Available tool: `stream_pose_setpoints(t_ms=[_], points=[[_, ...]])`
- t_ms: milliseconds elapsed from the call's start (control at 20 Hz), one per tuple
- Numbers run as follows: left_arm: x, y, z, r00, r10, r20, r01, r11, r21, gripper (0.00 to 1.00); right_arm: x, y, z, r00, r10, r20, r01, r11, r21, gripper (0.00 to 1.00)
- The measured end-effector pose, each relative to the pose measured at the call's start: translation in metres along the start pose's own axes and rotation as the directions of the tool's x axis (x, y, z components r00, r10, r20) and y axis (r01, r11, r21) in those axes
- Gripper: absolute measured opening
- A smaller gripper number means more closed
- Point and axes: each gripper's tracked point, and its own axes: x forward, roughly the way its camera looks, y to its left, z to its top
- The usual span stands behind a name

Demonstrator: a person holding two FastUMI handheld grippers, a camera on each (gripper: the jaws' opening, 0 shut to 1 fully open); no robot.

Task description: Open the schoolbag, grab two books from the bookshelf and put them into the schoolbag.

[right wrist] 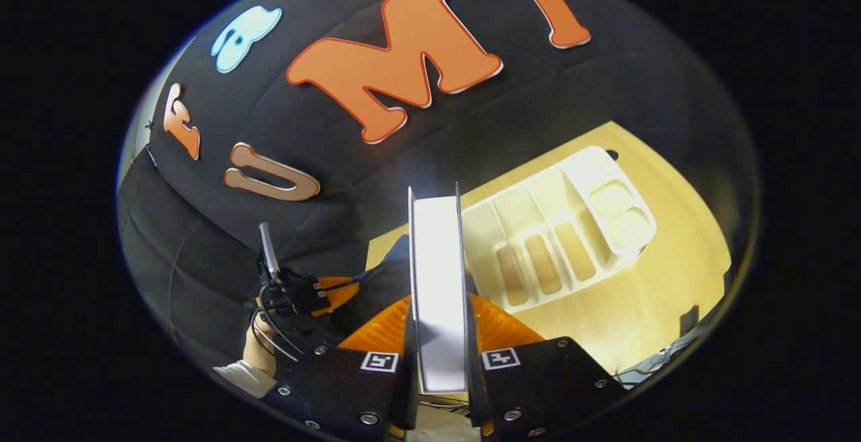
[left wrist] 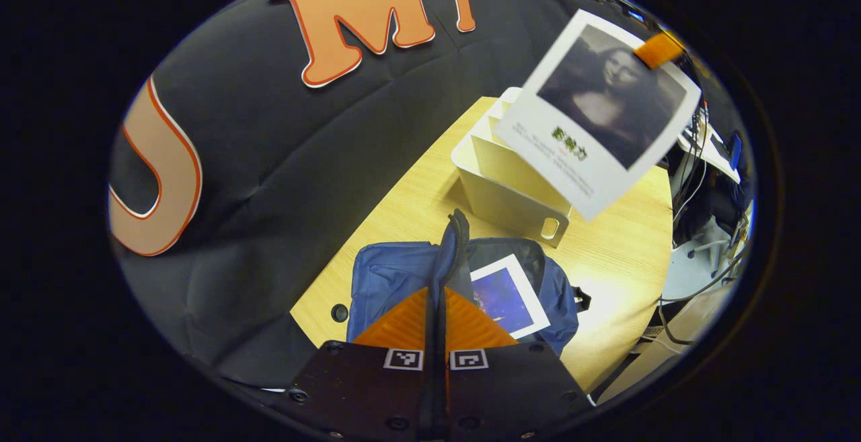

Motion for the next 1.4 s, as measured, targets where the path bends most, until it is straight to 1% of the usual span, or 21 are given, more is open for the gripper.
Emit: stream_pose_setpoints(t_ms=[150, 250, 450, 550, 650, 700, 800, 1000, 1100, 1200, 1350, 1400], points=[[-0.002, 0.0, 0.001, 1.0, 0.005, 0.001, -0.005, 1.0, 0.017, 0.0, 0.026, 0.001, -0.033, 0.998, 0.068, -0.02, -0.065, 0.992, 0.107, 0.3], [-0.004, 0.0, 0.003, 1.0, 0.008, 0.002, -0.008, 1.0, 0.017, 0.0, 0.045, -0.003, -0.053, 0.995, 0.093, -0.018, -0.089, 0.983, 0.159, 0.3], [-0.005, -0.004, 0.008, 1.0, 0.012, -0.004, -0.012, 0.999, 0.037, 0.0, 0.085, 0.001, -0.085, 0.985, 0.17, -0.033, -0.154, 0.947, 0.283, 0.3], [-0.007, -0.007, 0.012, 1.0, 0.014, -0.009, -0.014, 0.999, 0.048, 0.0, 0.107, -0.004, -0.098, 0.984, 0.176, -0.04, -0.153, 0.932, 0.329, 0.3], [-0.007, -0.009, 0.013, 1.0, 0.018, -0.016, -0.017, 0.998, 0.063, 0.0, 0.123, -0.004, -0.104, 0.981, 0.194, -0.031, -0.169, 0.914, 0.368, 0.3], [-0.008, -0.01, 0.016, 1.0, 0.021, -0.016, -0.02, 0.997, 0.07, 0.0, 0.132, -0.006, -0.106, 0.981, 0.19, -0.025, -0.167, 0.909, 0.381, 0.3], [-0.008, -0.013, 0.017, 1.0, 0.017, -0.021, -0.015, 0.997, 0.073, 0.0, 0.15, -0.006, -0.113, 0.982, 0.187, -0.023, -0.164, 0.908, 0.387, 0.3], [-0.005, -0.018, 0.022, 1.0, 0.01, -0.029, -0.008, 0.997, 0.081, 0.0, 0.185, 0.006, -0.127, 0.981, 0.19, -0.031, -0.161, 0.896, 0.414, 0.3], [-0.006, -0.02, 0.024, 0.999, 0.013, -0.03, -0.01, 0.995, 0.097, 0.0, 0.203, 0.015, -0.129, 0.984, 0.179, -0.004, -0.16, 0.889, 0.429, 0.3], [-0.009, -0.023, 0.027, 1.0, 0.012, -0.024, -0.009, 0.994, 0.112, 0.0, 0.217, 0.024, -0.124, 0.983, 0.176, 0.041, -0.176, 0.876, 0.448, 0.3], [-0.008, -0.026, 0.028, 1.0, 0.003, -0.021, -0.001, 0.995, 0.096, 0.0, 0.237, 0.033, -0.12, 0.981, 0.168, 0.094, -0.192, 0.841, 0.505, 0.3], [-0.006, -0.029, 0.029, 1.0, -0.009, -0.014, 0.01, 0.996, 0.09, 0.0, 0.244, 0.037, -0.121, 0.982, 0.167, 0.089, -0.189, 0.842, 0.505, 0.3]])
